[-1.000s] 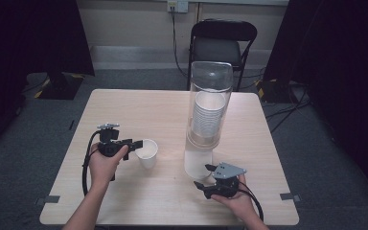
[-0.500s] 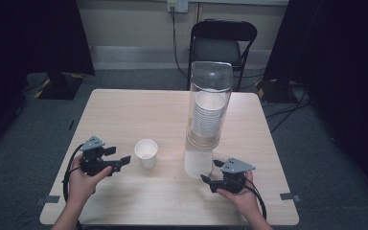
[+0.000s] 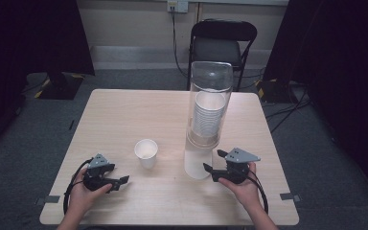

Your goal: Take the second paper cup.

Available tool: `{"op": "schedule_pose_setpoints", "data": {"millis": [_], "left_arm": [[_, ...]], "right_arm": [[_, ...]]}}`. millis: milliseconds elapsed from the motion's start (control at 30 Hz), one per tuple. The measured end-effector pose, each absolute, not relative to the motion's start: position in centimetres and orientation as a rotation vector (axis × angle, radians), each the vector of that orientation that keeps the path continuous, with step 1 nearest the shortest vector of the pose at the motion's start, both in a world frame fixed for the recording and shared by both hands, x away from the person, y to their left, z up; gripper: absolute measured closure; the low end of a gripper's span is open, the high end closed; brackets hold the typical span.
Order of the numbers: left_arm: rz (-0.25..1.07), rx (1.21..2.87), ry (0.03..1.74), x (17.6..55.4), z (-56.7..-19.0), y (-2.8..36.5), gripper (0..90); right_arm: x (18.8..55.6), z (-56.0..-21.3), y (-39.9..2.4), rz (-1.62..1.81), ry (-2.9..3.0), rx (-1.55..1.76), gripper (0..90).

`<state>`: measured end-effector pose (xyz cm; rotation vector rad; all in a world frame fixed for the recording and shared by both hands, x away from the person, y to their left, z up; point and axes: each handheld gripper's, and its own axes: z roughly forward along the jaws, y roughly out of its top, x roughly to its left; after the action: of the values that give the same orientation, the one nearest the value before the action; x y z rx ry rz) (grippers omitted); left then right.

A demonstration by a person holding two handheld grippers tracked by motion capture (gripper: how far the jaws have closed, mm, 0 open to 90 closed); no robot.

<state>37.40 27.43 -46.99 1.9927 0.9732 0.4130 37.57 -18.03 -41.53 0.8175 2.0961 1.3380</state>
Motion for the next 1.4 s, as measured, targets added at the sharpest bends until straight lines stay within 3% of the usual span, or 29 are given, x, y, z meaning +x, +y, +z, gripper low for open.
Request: {"op": "schedule_pose_setpoints", "data": {"millis": [400,1267,1400], "left_arm": [[0.532,2.076,0.948,36.8,-47.2,26.2,14.8],[0.529,2.071,0.952,36.8,-47.2,26.2,14.1],[0.528,2.070,0.952,36.8,-47.2,26.2,14.1]], "right_arm": [[38.7,-40.2,-17.0,1.388,2.051,0.829,23.2],[39.0,-38.2,-14.7,1.536,1.891,0.783,27.0],[39.2,-38.2,-14.5,1.525,1.873,0.783,30.9]]}}
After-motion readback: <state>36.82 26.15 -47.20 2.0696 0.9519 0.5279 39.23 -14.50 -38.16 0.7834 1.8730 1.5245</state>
